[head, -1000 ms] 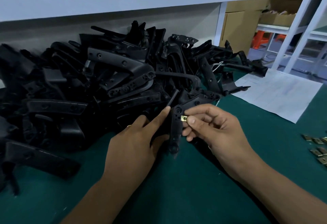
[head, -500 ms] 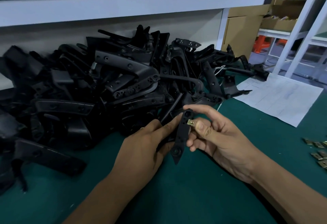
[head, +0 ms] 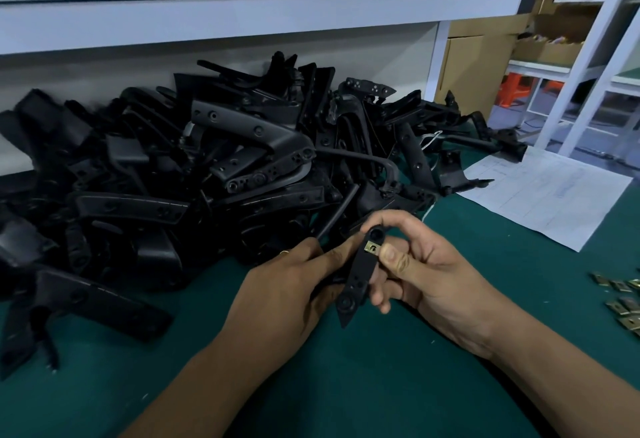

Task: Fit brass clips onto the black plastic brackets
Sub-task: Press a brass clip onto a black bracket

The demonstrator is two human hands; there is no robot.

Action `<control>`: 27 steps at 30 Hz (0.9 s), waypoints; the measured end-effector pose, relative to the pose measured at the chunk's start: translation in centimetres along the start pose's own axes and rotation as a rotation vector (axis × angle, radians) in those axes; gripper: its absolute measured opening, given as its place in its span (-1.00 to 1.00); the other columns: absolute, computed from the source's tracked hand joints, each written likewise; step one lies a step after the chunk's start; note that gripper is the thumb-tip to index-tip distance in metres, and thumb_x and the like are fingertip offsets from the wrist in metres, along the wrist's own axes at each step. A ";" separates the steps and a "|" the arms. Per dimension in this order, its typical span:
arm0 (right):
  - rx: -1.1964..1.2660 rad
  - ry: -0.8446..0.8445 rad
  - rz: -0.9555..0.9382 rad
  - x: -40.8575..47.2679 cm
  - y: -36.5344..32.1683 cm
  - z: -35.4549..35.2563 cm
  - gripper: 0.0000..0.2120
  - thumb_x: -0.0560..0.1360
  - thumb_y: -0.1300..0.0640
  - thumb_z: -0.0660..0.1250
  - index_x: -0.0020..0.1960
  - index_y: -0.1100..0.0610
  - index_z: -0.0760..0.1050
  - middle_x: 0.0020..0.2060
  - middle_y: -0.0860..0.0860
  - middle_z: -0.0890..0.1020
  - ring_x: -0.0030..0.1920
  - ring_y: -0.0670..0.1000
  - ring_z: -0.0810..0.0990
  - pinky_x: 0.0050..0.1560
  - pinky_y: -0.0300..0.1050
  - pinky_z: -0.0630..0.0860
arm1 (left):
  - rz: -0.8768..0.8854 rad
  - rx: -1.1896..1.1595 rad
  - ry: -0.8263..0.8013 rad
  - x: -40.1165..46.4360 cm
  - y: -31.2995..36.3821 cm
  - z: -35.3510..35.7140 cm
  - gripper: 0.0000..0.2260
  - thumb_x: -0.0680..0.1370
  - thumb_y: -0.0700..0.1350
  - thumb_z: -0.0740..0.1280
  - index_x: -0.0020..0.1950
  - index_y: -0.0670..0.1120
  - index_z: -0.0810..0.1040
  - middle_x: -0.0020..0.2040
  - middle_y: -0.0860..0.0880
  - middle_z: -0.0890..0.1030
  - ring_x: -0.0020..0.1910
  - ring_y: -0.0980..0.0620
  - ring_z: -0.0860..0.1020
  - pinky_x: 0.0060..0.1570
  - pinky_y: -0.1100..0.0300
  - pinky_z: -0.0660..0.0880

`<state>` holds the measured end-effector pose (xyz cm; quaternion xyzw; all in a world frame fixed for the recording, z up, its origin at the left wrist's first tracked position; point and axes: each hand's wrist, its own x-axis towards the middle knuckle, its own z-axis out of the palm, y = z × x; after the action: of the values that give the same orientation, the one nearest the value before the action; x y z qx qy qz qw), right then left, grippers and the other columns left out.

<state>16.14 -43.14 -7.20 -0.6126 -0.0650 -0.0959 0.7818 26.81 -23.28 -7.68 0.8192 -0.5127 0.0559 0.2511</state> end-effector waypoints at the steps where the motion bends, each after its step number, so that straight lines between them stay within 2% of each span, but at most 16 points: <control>1: -0.008 -0.002 -0.007 0.0 0.0 -0.1 -0.79 0.63 0.14 0.32 0.25 0.11 0.52 -0.22 0.20 0.62 -0.28 0.11 0.64 -0.27 -0.07 0.58 | 0.000 0.005 -0.012 0.0 0.1 0.0 -0.47 0.60 0.12 0.12 0.60 0.32 0.26 0.02 0.13 0.47 -0.13 0.11 0.50 -0.21 0.24 0.42; 4: -0.013 -0.011 0.006 0.0 0.1 -0.6 -0.79 0.62 0.12 0.35 0.24 0.13 0.53 -0.24 0.19 0.62 -0.29 0.11 0.66 -0.28 -0.07 0.60 | 0.003 0.006 -0.032 0.0 0.1 -0.2 -0.45 0.58 0.15 0.06 0.60 0.32 0.26 0.01 0.13 0.47 -0.15 0.11 0.51 -0.25 0.23 0.43; 7: -0.019 -0.030 0.004 0.0 0.1 -0.8 -0.80 0.64 0.13 0.35 0.25 0.14 0.52 -0.24 0.18 0.61 -0.30 0.10 0.66 -0.28 -0.06 0.61 | 0.022 -0.012 -0.042 -0.1 0.4 -0.5 -0.44 0.57 0.13 0.07 0.60 0.33 0.24 0.01 0.12 0.48 -0.14 0.08 0.53 -0.24 0.13 0.50; 10: -0.067 0.024 0.002 0.1 -0.2 -0.4 -0.79 0.66 0.18 0.31 0.28 0.17 0.51 -0.25 0.19 0.61 -0.31 0.14 0.69 -0.31 -0.02 0.64 | 0.018 -0.007 -0.017 0.1 0.5 -0.5 -0.44 0.59 0.05 0.16 0.58 0.35 0.15 0.02 0.09 0.50 -0.11 0.03 0.56 -0.23 0.04 0.54; 12: -0.162 0.103 0.010 -0.5 -0.8 0.0 -0.79 0.68 0.22 0.27 0.31 0.18 0.49 -0.24 0.20 0.62 -0.31 0.18 0.69 -0.32 0.00 0.65 | 0.004 0.055 0.017 0.3 0.5 -0.3 -0.44 0.64 0.05 0.24 0.60 0.33 0.15 -0.03 0.10 0.47 -0.17 0.01 0.55 -0.32 0.06 0.52; 15: -0.485 0.268 -0.042 -2.7 -1.8 0.0 -0.83 0.69 0.14 0.30 0.27 0.03 0.51 -0.18 0.07 0.68 -0.28 0.06 0.68 -0.27 -0.09 0.59 | -0.007 0.137 0.030 0.5 -0.2 0.4 -0.40 0.57 0.13 0.24 0.61 0.34 0.20 -0.09 0.19 0.36 -0.32 0.10 0.49 -0.52 0.15 0.46; 17: -0.789 0.486 -0.080 -5.1 -2.6 -1.0 -0.88 0.64 0.06 0.36 0.17 -0.05 0.55 -0.19 -0.05 0.68 -0.22 -0.08 0.65 -0.17 -0.24 0.54 | -0.033 0.085 -0.001 0.8 -0.9 1.0 -0.36 0.53 0.16 0.25 0.60 0.41 0.17 -0.09 0.23 0.36 -0.29 0.13 0.50 -0.49 0.08 0.52; 18: -0.972 0.617 -0.080 -6.5 -3.2 -1.9 -0.93 0.63 0.06 0.37 0.10 -0.05 0.57 -0.20 -0.09 0.66 -0.18 -0.09 0.62 -0.13 -0.22 0.54 | -0.046 0.038 -0.037 0.9 -1.2 1.2 -0.35 0.52 0.15 0.26 0.58 0.45 0.15 -0.08 0.25 0.38 -0.26 0.11 0.52 -0.42 0.03 0.55; 19: -1.183 0.738 -0.048 -7.8 -3.9 -3.0 -0.96 0.62 0.07 0.36 0.04 -0.03 0.58 -0.19 -0.09 0.64 -0.12 -0.06 0.60 -0.08 -0.11 0.55 | -0.049 0.009 -0.068 0.9 -1.3 1.3 -0.35 0.51 0.15 0.27 0.57 0.46 0.16 -0.07 0.25 0.39 -0.24 0.10 0.53 -0.37 0.00 0.57; 20: -1.387 0.845 0.019 -9.1 -4.6 -4.2 -0.94 0.62 0.08 0.34 0.00 0.00 0.59 -0.16 -0.09 0.62 -0.07 0.01 0.57 -0.06 0.00 0.55 | -0.049 0.011 -0.092 0.8 -1.2 1.5 -0.35 0.50 0.16 0.27 0.57 0.46 0.17 -0.07 0.26 0.40 -0.23 0.11 0.53 -0.35 0.01 0.58; 22: -1.648 0.992 0.188 -11.1 -6.1 -6.6 -0.86 0.64 0.09 0.28 0.02 0.06 0.62 -0.11 0.01 0.59 -0.01 0.12 0.51 -0.04 0.05 0.50 | -0.044 0.031 -0.129 0.9 -0.5 1.2 -0.35 0.50 0.21 0.25 0.58 0.44 0.16 -0.05 0.29 0.39 -0.23 0.18 0.53 -0.36 0.05 0.58; 24: -1.769 1.020 0.387 -12.0 -6.9 -8.5 -0.77 0.67 0.06 0.22 0.11 0.09 0.64 -0.04 0.07 0.58 0.03 0.16 0.47 0.01 0.04 0.45 | -0.061 0.032 -0.123 0.9 0.3 0.6 -0.34 0.48 0.24 0.24 0.58 0.46 0.15 -0.05 0.29 0.39 -0.27 0.20 0.51 -0.43 0.09 0.55; 27: -1.889 0.930 0.629 -11.8 -7.6 -9.9 -0.73 0.68 0.05 0.17 0.16 0.01 0.64 0.03 0.08 0.56 0.07 0.16 0.45 0.02 0.01 0.41 | -0.049 0.058 -0.102 0.6 1.6 -0.3 -0.35 0.48 0.26 0.25 0.53 0.55 0.12 -0.07 0.30 0.40 -0.29 0.22 0.51 -0.47 0.25 0.44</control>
<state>2.79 -53.62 -5.00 -0.8576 0.4947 -0.1249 -0.0643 25.75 -24.17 -6.63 0.8400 -0.5029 0.0227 0.2022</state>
